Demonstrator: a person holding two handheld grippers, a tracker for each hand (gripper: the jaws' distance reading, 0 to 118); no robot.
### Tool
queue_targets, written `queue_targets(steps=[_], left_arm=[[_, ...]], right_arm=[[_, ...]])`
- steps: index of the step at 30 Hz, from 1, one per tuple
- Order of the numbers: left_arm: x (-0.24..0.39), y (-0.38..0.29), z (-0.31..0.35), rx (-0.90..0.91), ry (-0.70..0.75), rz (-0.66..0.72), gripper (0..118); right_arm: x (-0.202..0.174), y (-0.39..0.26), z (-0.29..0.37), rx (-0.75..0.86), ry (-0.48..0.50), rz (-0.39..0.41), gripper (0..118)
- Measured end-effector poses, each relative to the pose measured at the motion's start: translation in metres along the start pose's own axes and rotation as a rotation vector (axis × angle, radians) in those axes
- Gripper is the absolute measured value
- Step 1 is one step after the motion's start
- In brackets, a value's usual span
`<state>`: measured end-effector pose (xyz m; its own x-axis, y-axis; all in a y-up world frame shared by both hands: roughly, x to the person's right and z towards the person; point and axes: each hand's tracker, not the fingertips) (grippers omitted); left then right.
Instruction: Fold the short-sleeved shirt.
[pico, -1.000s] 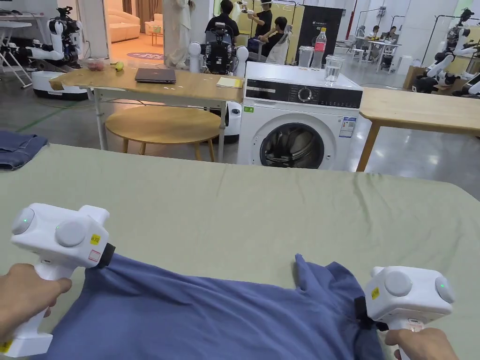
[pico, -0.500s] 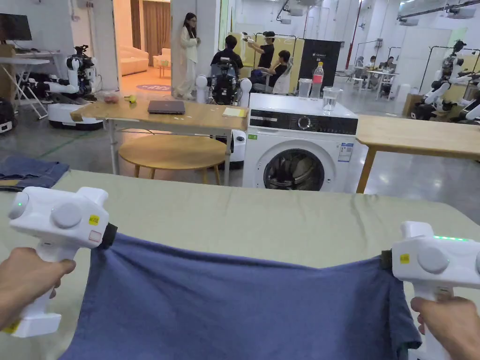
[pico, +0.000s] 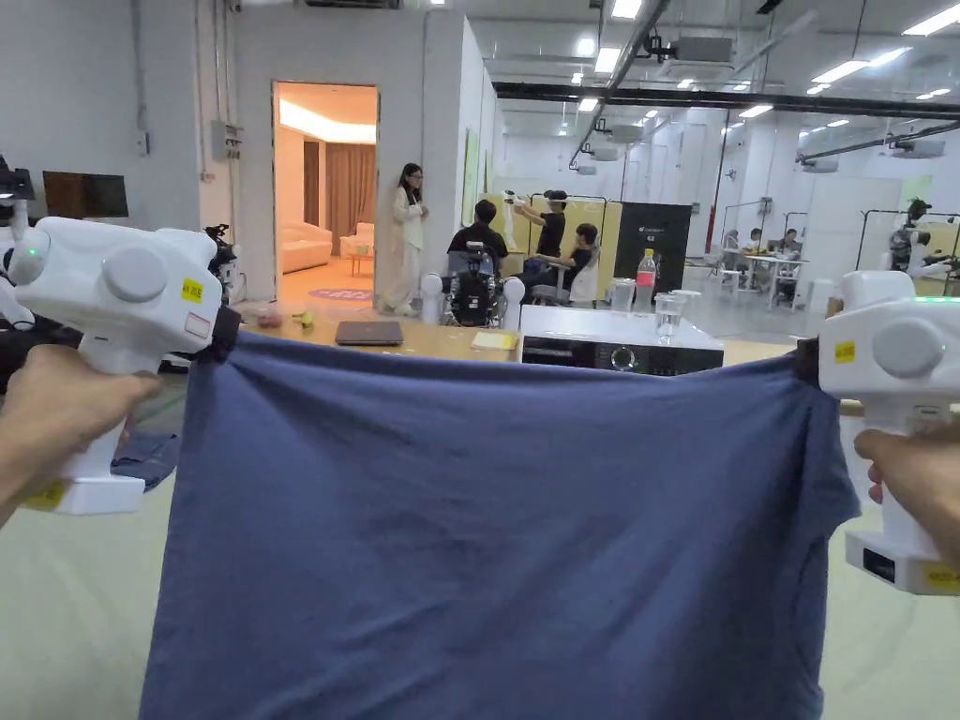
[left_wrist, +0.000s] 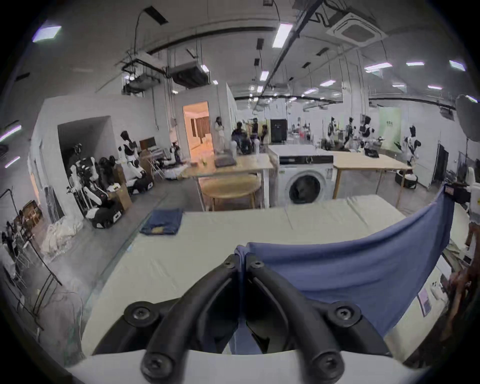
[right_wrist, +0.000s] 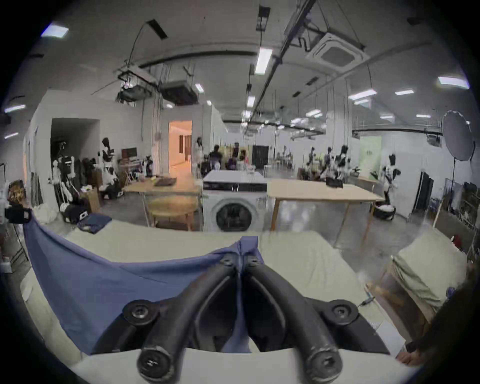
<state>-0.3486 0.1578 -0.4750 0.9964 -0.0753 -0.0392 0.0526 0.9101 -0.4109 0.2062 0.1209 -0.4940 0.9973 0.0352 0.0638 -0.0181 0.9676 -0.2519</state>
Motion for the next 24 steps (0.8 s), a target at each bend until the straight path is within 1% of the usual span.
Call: queue_targets(steps=[4, 6, 8, 11, 17, 19, 22, 24], left_arm=[[-0.007, 0.028, 0.01, 0.033, 0.013, 0.011, 0], [-0.008, 0.041, 0.006, 0.036, 0.022, 0.006, 0], [-0.011, 0.059, -0.003, 0.044, 0.035, -0.001, 0], [-0.016, 0.086, -0.018, 0.066, 0.047, 0.021, 0], [-0.019, 0.134, -0.049, 0.119, 0.06, 0.038, 0], [-0.019, 0.148, -0.06, 0.145, 0.06, 0.055, 0], [-0.016, 0.166, -0.083, 0.146, 0.073, 0.033, 0], [-0.016, 0.173, -0.095, 0.153, 0.072, 0.046, 0]], right_arm=[[-0.007, 0.035, -0.001, 0.049, -0.015, 0.022, 0], [-0.009, 0.051, -0.009, 0.066, -0.013, 0.01, 0], [-0.013, 0.069, -0.018, 0.087, -0.017, 0.007, 0], [-0.018, 0.094, -0.04, 0.118, -0.032, 0.029, 0], [-0.024, 0.142, -0.086, 0.168, -0.046, 0.019, 0], [-0.026, 0.155, -0.097, 0.195, -0.055, 0.018, 0], [-0.029, 0.173, -0.117, 0.214, -0.065, 0.028, 0], [-0.03, 0.18, -0.127, 0.228, -0.072, 0.033, 0]])
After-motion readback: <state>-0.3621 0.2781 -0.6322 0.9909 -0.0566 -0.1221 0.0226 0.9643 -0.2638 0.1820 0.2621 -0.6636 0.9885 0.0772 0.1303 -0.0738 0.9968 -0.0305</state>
